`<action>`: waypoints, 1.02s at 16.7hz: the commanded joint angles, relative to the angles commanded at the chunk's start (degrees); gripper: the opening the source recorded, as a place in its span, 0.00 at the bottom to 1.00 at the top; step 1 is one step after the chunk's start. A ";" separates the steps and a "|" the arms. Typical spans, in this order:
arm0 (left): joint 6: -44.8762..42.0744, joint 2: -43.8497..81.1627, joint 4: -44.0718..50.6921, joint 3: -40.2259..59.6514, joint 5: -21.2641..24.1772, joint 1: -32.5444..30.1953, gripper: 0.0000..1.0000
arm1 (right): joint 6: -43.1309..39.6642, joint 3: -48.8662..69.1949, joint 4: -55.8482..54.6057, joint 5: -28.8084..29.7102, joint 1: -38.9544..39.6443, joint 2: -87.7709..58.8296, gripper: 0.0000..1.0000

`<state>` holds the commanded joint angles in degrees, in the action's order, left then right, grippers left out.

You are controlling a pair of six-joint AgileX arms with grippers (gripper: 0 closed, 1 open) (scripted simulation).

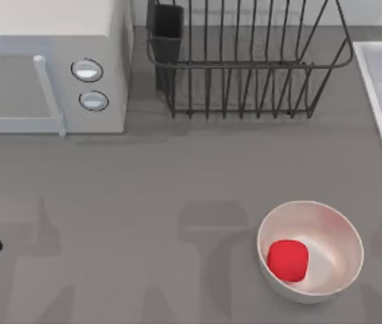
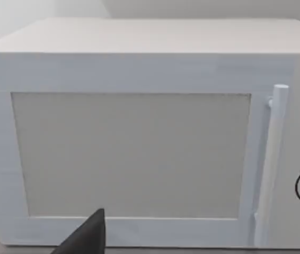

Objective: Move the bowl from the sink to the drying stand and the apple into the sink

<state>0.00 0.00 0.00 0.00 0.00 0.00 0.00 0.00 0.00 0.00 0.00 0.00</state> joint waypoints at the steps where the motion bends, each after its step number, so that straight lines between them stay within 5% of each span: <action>1: 0.00 0.00 0.00 0.00 0.00 0.00 1.00 | 0.00 0.00 0.00 0.00 0.00 0.00 1.00; 9: 0.00 0.00 0.00 0.00 0.00 0.00 1.00 | -2.83 15.58 6.83 -0.26 -3.67 -14.30 1.00; 17: 0.00 0.00 0.00 0.00 0.00 0.00 1.00 | -12.04 58.15 24.17 0.91 -8.90 -63.24 1.00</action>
<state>0.00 0.00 0.00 0.00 0.00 0.00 -12.04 58.15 24.17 0.91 -8.90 -63.24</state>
